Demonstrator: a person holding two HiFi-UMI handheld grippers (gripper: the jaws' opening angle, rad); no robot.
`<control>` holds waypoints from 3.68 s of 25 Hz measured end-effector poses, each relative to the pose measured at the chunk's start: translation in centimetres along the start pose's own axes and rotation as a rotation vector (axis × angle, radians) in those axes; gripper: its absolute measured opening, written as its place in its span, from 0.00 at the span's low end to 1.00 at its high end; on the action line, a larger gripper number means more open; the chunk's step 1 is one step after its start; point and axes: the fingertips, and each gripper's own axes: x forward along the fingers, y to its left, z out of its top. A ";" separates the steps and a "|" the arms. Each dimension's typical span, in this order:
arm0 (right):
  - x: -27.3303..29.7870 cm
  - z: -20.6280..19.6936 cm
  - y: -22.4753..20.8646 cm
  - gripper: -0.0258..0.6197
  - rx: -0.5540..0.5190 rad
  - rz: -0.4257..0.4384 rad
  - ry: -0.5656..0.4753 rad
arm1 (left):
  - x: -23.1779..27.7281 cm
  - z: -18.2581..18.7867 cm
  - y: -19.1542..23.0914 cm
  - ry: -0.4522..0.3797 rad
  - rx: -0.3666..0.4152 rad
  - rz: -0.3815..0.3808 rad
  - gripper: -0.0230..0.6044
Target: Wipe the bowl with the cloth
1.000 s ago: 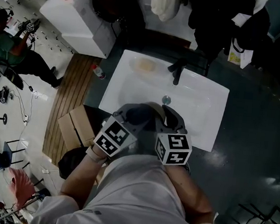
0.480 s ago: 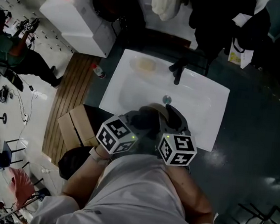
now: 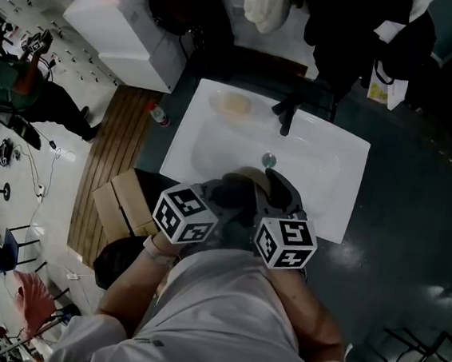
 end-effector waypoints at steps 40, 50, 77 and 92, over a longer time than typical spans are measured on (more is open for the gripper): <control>0.1 0.0 2.1 0.17 -0.469 0.033 -0.051 | -11.1 8.9 4.1 -0.300 0.073 0.092 0.15; -0.2 -0.2 6.2 0.17 -0.964 0.034 -0.094 | -6.6 6.7 2.0 -0.106 0.161 -0.019 0.15; -2.4 6.6 4.2 0.17 0.176 0.344 -0.361 | -2.9 2.3 1.2 -0.126 0.021 -0.131 0.15; -0.3 4.6 0.0 0.17 0.588 0.287 -0.309 | -0.9 1.1 -2.2 -0.011 0.131 -0.229 0.15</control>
